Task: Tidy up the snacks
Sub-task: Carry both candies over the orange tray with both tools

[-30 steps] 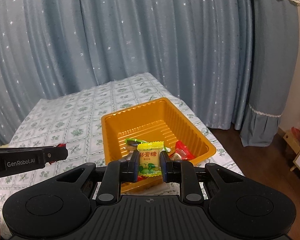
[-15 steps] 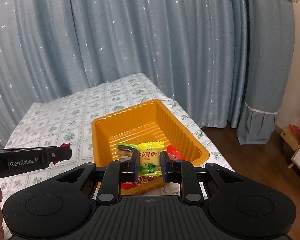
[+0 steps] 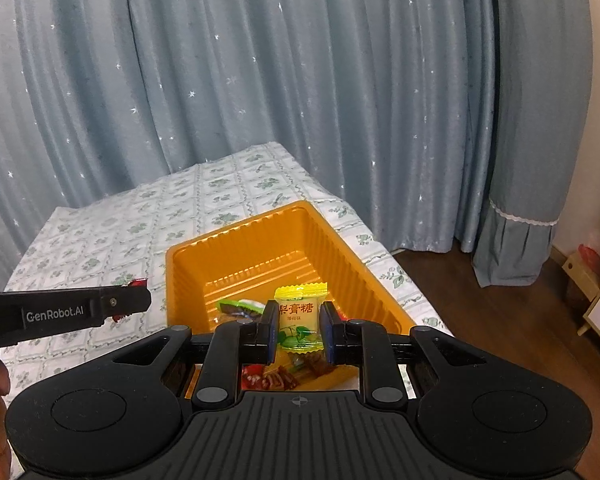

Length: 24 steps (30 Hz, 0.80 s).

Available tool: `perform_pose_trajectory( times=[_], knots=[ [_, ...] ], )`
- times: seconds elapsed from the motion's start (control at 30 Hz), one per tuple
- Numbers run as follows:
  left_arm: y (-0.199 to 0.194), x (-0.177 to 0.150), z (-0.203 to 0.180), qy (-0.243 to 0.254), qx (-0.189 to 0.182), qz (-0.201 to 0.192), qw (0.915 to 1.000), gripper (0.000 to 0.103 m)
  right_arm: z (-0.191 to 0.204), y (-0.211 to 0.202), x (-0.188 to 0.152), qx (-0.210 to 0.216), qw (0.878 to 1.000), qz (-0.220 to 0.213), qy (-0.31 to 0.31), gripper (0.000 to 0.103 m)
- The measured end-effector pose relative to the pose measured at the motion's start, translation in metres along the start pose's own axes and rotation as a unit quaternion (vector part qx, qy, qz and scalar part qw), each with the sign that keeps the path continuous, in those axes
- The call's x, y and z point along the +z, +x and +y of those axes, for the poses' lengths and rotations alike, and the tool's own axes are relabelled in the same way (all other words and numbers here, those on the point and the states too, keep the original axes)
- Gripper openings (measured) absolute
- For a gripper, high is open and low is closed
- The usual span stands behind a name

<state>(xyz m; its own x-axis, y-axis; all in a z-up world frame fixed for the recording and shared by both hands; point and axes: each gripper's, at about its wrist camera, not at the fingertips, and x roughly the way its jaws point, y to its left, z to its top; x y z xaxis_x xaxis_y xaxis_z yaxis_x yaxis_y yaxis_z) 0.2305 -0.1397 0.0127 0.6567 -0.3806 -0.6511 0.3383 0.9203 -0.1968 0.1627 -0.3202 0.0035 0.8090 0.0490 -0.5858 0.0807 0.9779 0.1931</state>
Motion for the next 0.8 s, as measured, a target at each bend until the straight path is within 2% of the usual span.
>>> perform_pose_trajectory(
  times=[0.3, 0.8],
  knots=[
    [0.03, 0.024, 0.007, -0.002, -0.003, 0.006, 1.0, 0.016, -0.007, 0.04, 0.022, 0.008, 1.0, 0.015, -0.005, 0.022],
    [0.077, 0.043, 0.023, 0.002, -0.012, 0.038, 0.9992, 0.016, -0.008, 0.102, 0.049, 0.016, 0.998, 0.048, -0.027, 0.022]
  ],
)
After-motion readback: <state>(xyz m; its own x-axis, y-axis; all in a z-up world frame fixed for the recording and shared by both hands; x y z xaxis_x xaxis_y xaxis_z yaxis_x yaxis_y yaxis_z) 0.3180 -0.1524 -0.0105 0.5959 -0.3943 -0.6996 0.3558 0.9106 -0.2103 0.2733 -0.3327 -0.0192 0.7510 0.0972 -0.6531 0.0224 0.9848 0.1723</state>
